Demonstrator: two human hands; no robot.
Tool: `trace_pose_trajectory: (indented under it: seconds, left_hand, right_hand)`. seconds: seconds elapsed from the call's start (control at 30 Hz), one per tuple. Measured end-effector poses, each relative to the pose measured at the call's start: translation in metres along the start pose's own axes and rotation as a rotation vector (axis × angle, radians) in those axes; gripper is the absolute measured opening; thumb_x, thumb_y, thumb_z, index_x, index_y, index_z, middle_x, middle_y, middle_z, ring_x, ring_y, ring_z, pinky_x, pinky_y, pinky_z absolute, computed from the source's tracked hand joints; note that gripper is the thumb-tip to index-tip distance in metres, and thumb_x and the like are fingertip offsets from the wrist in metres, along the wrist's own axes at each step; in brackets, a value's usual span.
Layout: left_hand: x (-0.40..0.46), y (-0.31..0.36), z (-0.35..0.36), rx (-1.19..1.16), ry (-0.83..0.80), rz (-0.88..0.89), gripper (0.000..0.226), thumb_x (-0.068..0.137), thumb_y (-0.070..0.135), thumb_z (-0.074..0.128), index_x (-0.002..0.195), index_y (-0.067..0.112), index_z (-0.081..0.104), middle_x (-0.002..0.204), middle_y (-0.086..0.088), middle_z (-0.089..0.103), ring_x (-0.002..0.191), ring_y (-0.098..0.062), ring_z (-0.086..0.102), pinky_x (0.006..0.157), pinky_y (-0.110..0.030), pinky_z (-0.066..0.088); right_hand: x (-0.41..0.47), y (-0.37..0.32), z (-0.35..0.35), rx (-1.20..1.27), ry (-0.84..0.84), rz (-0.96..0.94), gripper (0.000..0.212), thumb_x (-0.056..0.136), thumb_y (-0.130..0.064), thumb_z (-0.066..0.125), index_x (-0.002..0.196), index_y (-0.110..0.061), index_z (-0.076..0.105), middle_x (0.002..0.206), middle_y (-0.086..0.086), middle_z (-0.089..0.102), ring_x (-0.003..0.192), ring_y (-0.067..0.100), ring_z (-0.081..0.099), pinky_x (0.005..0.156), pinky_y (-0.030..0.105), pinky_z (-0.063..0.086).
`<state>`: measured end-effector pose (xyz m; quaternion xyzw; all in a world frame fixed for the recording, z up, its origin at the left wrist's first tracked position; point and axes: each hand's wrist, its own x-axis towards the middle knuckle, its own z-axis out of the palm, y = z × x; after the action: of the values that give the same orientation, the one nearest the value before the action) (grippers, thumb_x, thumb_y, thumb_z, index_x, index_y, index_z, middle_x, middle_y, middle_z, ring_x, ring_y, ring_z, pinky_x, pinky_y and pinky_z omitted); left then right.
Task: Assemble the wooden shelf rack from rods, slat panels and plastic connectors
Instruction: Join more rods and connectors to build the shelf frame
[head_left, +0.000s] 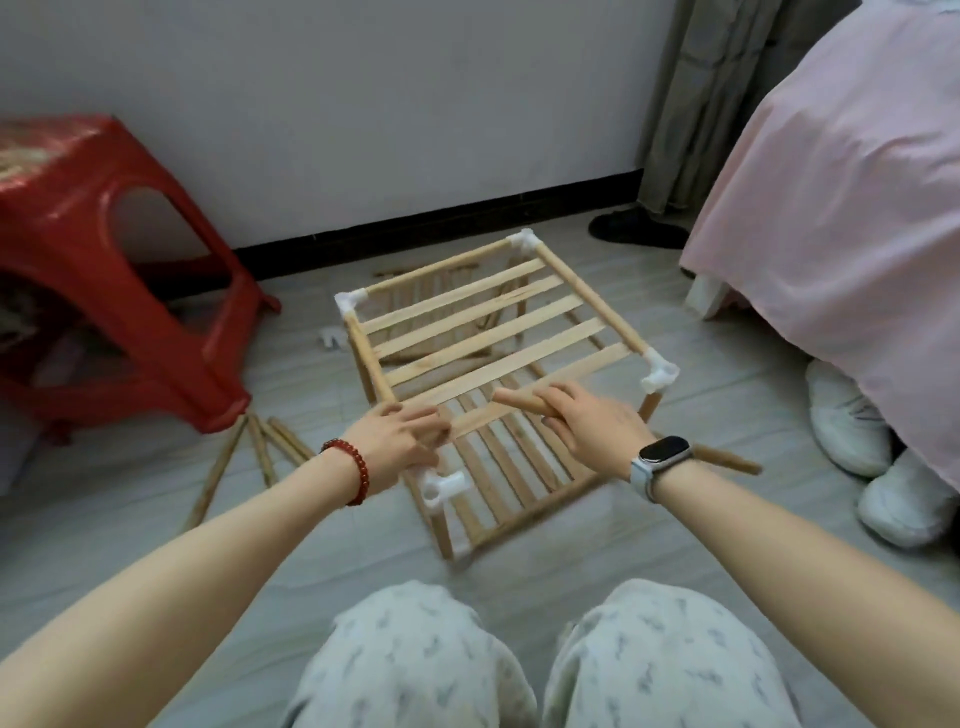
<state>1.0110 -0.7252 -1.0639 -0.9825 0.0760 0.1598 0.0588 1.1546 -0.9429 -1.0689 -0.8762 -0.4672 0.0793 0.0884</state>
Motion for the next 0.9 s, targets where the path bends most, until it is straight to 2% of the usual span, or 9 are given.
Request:
trace_pose_trajectory:
  seconds: [0.13,0.2,0.27,0.33,0.43,0.53,0.63,0.77,0.9]
  left_hand:
    - [-0.021,-0.041,0.021,-0.213,0.085,-0.229,0.043,0.089,-0.001,0.049,0.123,0.024,0.06,0.15,0.007,0.03,0.145,-0.016,0.008,0.111,-0.037,0.028]
    - [-0.029,-0.053,0.033,-0.42,0.241,-0.358,0.034,0.087,-0.003,0.052,0.111,0.015,0.067,0.147,0.0,0.038,0.144,-0.018,0.012,0.111,-0.038,0.032]
    - [-0.035,-0.049,0.038,-0.723,0.473,-0.546,0.034,0.087,-0.008,0.048,0.109,0.009,0.067,0.144,-0.006,0.04,0.141,-0.023,0.022,0.112,-0.037,0.029]
    - [-0.037,-0.034,0.041,-1.064,0.639,-0.737,0.033,0.093,0.003,0.043,0.124,0.008,0.054,0.138,-0.008,0.042,0.131,-0.026,0.038,0.106,-0.036,0.034]
    - [-0.027,-0.011,0.048,-1.422,0.611,-0.926,0.045,0.098,0.028,0.041,0.14,0.013,0.032,0.124,-0.002,0.05,0.107,-0.024,0.052,0.087,-0.033,0.043]
    - [-0.022,-0.008,0.058,-1.559,0.651,-0.928,0.045,0.1,0.025,0.037,0.142,0.014,0.024,0.103,-0.006,0.065,0.096,-0.014,0.053,0.083,-0.027,0.036]
    - [-0.024,-0.013,0.063,-1.609,0.655,-0.897,0.045,0.101,0.022,0.034,0.144,0.014,0.021,0.08,0.001,0.064,0.088,-0.008,0.054,0.087,-0.03,0.036]
    - [-0.026,-0.016,0.065,-1.654,0.644,-0.853,0.05,0.101,0.023,0.032,0.147,0.014,0.015,0.081,0.002,0.062,0.096,-0.009,0.054,0.09,-0.027,0.03]
    - [-0.024,-0.018,0.065,-1.71,0.656,-0.847,0.047,0.101,0.021,0.032,0.145,0.015,0.018,0.088,0.004,0.059,0.101,-0.011,0.052,0.089,-0.027,0.03]
  right_hand:
    - [0.036,-0.026,0.006,-0.041,-0.021,-0.054,0.04,0.1,-0.032,0.036,0.139,-0.024,0.034,0.135,-0.002,0.043,0.098,0.021,0.056,0.07,0.032,0.043]
    - [0.048,-0.039,0.011,-0.07,-0.027,-0.058,0.039,0.099,-0.033,0.036,0.138,-0.025,0.035,0.128,0.0,0.048,0.098,0.023,0.056,0.075,0.038,0.048]
    - [0.05,-0.049,0.015,-0.096,-0.033,-0.081,0.039,0.099,-0.034,0.036,0.138,-0.028,0.035,0.122,0.001,0.052,0.096,0.024,0.057,0.073,0.037,0.046]
    - [0.048,-0.059,0.021,-0.146,-0.078,-0.153,0.037,0.099,-0.036,0.035,0.136,-0.029,0.036,0.117,0.0,0.057,0.096,0.026,0.058,0.068,0.033,0.04]
    - [0.045,-0.077,0.027,-0.218,-0.118,-0.263,0.03,0.1,-0.037,0.033,0.126,-0.027,0.042,0.106,-0.001,0.062,0.091,0.026,0.059,0.061,0.031,0.033]
    - [0.049,-0.093,0.033,-0.22,-0.123,-0.313,0.028,0.1,-0.038,0.033,0.121,-0.025,0.044,0.099,-0.001,0.062,0.086,0.025,0.059,0.06,0.031,0.034]
    - [0.053,-0.098,0.039,-0.216,-0.151,-0.322,0.027,0.1,-0.039,0.033,0.12,-0.025,0.045,0.098,0.0,0.062,0.086,0.026,0.059,0.06,0.031,0.034]
    - [0.054,-0.096,0.047,-0.153,-0.173,-0.285,0.029,0.099,-0.039,0.033,0.124,-0.027,0.044,0.098,-0.001,0.063,0.083,0.025,0.059,0.06,0.032,0.038]
    - [0.057,-0.095,0.051,-0.137,-0.161,-0.299,0.032,0.099,-0.04,0.034,0.127,-0.029,0.044,0.097,-0.003,0.062,0.081,0.022,0.059,0.065,0.035,0.048]
